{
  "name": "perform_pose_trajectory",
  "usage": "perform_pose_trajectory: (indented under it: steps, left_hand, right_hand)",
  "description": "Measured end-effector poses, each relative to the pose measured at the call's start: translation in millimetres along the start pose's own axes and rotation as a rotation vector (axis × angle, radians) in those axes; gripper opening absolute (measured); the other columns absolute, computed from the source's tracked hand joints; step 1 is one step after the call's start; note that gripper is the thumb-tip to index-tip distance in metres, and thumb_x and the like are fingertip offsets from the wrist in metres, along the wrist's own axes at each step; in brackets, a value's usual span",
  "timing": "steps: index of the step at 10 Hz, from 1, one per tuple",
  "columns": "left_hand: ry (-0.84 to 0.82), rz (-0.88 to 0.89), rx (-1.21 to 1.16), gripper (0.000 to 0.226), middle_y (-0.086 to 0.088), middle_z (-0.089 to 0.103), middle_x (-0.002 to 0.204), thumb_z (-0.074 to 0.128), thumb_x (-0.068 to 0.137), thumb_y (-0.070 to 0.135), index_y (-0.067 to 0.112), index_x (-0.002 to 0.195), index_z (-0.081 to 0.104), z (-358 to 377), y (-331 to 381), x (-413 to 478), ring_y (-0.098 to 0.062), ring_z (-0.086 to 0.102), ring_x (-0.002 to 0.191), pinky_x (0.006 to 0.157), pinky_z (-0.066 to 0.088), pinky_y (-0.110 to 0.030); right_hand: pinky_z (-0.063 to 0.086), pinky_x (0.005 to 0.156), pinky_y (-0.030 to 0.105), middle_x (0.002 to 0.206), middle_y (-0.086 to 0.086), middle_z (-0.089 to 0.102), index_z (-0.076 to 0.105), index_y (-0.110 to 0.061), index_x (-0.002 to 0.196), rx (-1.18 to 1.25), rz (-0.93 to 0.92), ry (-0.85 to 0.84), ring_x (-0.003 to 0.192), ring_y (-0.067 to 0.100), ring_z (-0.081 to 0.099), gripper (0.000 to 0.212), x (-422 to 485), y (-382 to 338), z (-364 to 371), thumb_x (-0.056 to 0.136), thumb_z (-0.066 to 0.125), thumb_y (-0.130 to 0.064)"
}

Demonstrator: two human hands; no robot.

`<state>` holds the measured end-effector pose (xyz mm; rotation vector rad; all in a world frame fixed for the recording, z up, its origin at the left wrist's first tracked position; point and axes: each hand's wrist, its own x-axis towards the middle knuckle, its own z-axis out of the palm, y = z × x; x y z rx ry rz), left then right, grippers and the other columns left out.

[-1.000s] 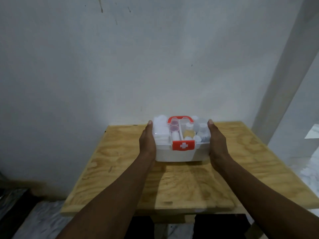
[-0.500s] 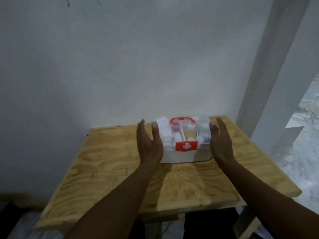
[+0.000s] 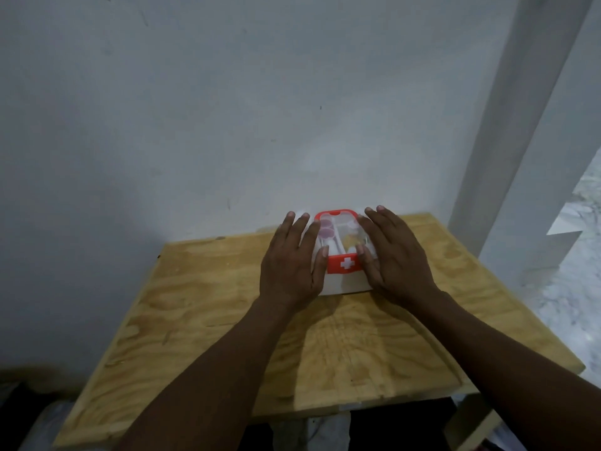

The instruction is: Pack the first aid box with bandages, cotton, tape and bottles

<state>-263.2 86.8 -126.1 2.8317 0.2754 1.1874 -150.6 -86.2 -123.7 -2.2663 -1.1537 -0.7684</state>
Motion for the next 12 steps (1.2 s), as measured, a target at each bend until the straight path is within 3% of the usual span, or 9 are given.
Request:
perform_pose_trajectory:
  steps: [4, 7, 9, 11, 12]
  left_hand:
    - [-0.056, -0.083, -0.01, 0.056, -0.012, 0.054, 0.148, 0.039, 0.1, 0.047, 0.013, 0.142, 0.053, 37.2, -27.9, 43.8, -0.033, 0.043, 0.143, 0.117, 0.033, -0.05]
    - [-0.102, -0.096, -0.007, 0.058, -0.009, 0.05, 0.152, 0.036, 0.101, 0.051, 0.018, 0.146, 0.05, 52.5, -44.5, 60.6, -0.03, 0.037, 0.147, 0.119, 0.022, -0.044]
    - [-0.306, -0.124, -0.003, 0.058, -0.002, 0.033, 0.163, 0.027, 0.103, 0.053, 0.025, 0.154, 0.035, 30.1, -38.2, 68.1, -0.024, 0.019, 0.154, 0.121, 0.008, -0.036]
    - [-0.555, -0.073, 0.062, 0.061, -0.004, 0.029, 0.165, 0.036, 0.103, 0.048, 0.025, 0.158, 0.024, -23.0, -37.8, 112.3, -0.027, 0.018, 0.154, 0.124, 0.019, -0.045]
    - [-0.607, -0.082, 0.092, 0.066, -0.004, 0.026, 0.165, 0.046, 0.101, 0.044, 0.026, 0.159, 0.019, -64.7, -35.7, 154.7, -0.027, 0.026, 0.151, 0.121, 0.026, -0.047]
  right_hand:
    - [0.036, 0.115, 0.045, 0.148, 0.01, 0.05, 0.048, -0.012, 0.142, 0.023, 0.035, -0.07, 0.139, 0.028, 0.042, 0.064, 51.7, 21.4, 39.1, 0.097, 0.031, -0.054]
    - [0.034, 0.112, 0.044, 0.15, 0.008, 0.048, 0.044, -0.016, 0.143, 0.018, 0.045, -0.078, 0.14, 0.03, 0.041, 0.062, 70.8, 31.0, 57.8, 0.097, 0.033, -0.055]
    - [0.032, 0.116, 0.052, 0.156, 0.007, 0.038, 0.034, -0.019, 0.149, -0.029, 0.055, -0.277, 0.147, 0.026, 0.03, 0.066, 76.9, 27.9, 36.7, 0.097, 0.022, -0.058]
    - [0.014, 0.121, 0.049, 0.164, 0.003, 0.021, 0.024, -0.023, 0.155, -0.104, 0.068, -0.566, 0.152, 0.021, 0.013, 0.061, 120.8, 8.3, -17.7, 0.101, 0.03, -0.051]
    - [0.02, 0.121, 0.046, 0.163, 0.003, 0.024, 0.025, -0.022, 0.154, -0.064, 0.098, -0.544, 0.151, 0.021, 0.02, 0.06, 161.6, -4.4, -56.3, 0.101, 0.037, -0.046]
